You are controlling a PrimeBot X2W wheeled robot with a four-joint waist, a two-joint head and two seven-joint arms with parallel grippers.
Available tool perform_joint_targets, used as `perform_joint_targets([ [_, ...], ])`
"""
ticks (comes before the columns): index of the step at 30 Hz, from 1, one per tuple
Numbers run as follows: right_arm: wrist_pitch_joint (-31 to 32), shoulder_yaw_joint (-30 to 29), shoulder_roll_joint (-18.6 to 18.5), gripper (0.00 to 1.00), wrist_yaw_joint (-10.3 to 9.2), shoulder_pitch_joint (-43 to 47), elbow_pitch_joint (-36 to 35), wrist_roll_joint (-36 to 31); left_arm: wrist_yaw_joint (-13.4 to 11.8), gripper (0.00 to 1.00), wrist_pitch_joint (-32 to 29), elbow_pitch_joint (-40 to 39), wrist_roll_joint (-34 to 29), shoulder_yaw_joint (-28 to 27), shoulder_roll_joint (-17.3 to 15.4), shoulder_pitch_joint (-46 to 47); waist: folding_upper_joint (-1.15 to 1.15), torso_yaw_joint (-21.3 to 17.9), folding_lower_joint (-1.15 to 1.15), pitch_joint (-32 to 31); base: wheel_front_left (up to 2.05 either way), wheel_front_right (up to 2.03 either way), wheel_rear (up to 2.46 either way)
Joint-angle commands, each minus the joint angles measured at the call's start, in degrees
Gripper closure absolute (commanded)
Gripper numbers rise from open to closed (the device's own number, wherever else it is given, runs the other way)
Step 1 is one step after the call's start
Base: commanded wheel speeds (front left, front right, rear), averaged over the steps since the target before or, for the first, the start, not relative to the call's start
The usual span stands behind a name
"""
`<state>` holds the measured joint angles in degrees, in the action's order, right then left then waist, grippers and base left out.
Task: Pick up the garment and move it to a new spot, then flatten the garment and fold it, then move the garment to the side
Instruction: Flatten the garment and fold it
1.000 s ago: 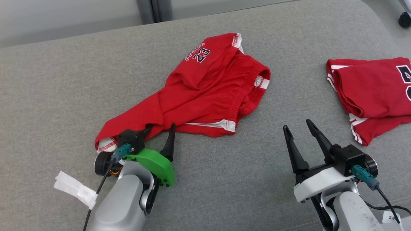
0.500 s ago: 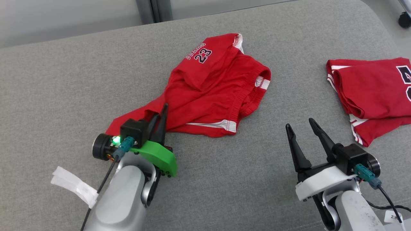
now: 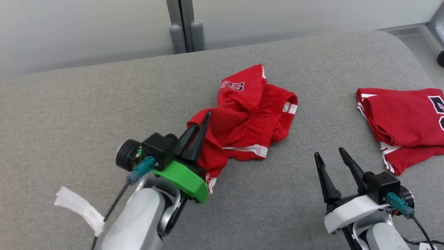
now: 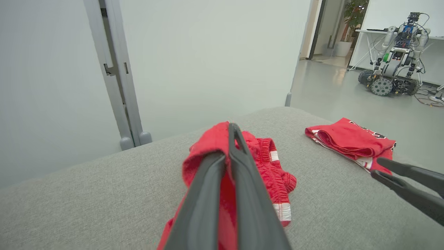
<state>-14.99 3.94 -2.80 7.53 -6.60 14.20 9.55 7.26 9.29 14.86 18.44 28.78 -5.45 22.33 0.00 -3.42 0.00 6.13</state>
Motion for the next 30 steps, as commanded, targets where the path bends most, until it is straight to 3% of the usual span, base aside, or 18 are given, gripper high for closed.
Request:
perform_joint_targets([
  [1, -0.26, -0.14, -0.20, 0.00, -0.09, 0.44, -0.03, 0.44, 0.12, 1.00, -1.15, -0.95, 1.88, -1.39, -1.47, -1.07, 0.00, 0.69, 0.00, -1.02, 0.00, 0.00, 0.00],
  [7, -0.27, 0.68, -0.21, 0.00, -0.09, -1.28, -0.97, 0.72, -0.03, 1.00, -5.14, 3.01, 5.38, -6.24, -6.70, 0.31, 0.00, -0.66, 0.00, 1.86, 0.00, 0.00, 0.00],
  [13, -0.27, 1.75, -0.21, 0.00, -0.09, -3.94, -1.61, 0.26, 0.00, 1.00, -4.05, 14.59, 9.08, -11.47, -10.04, 5.64, 0.00, -2.55, 0.00, 6.73, 0.00, 0.00, 0.00],
  [20, -0.27, 2.49, -0.19, 0.00, -0.09, -6.89, -2.23, -0.48, 0.21, 1.00, -4.47, 26.86, 10.75, -12.37, -14.32, 14.89, 0.00, -3.93, 0.00, 11.50, 0.00, 0.00, 0.00],
  [21, -0.27, 2.55, -0.20, 0.00, -0.09, -7.12, -2.23, -0.47, 0.23, 0.93, -4.65, 28.08, 11.18, -12.26, -14.55, 15.70, 0.00, -4.04, 0.00, 11.83, 0.00, 0.00, 0.00],
  [22, -0.27, 2.60, -0.20, 0.00, -0.09, -7.33, -2.25, -0.43, 0.25, 0.55, -4.83, 29.27, 11.44, -11.59, -14.91, 16.60, 0.00, -4.11, 0.00, 12.12, 0.00, 0.00, 0.00],
  [24, -0.27, 2.54, -0.20, 0.00, -0.09, -7.61, -2.17, -0.43, 0.27, 0.00, -4.51, 30.50, 12.45, -10.37, -15.39, 17.81, 0.00, -4.06, 0.00, 12.32, 0.00, 0.00, 0.00],
  [30, -0.27, 1.84, -0.21, 0.00, -0.09, -6.97, -1.55, -0.71, 0.25, 0.00, -0.79, 30.59, 16.29, -6.67, -17.41, 17.30, 0.00, -2.59, 0.00, 10.92, 0.00, 0.00, 0.00],
])
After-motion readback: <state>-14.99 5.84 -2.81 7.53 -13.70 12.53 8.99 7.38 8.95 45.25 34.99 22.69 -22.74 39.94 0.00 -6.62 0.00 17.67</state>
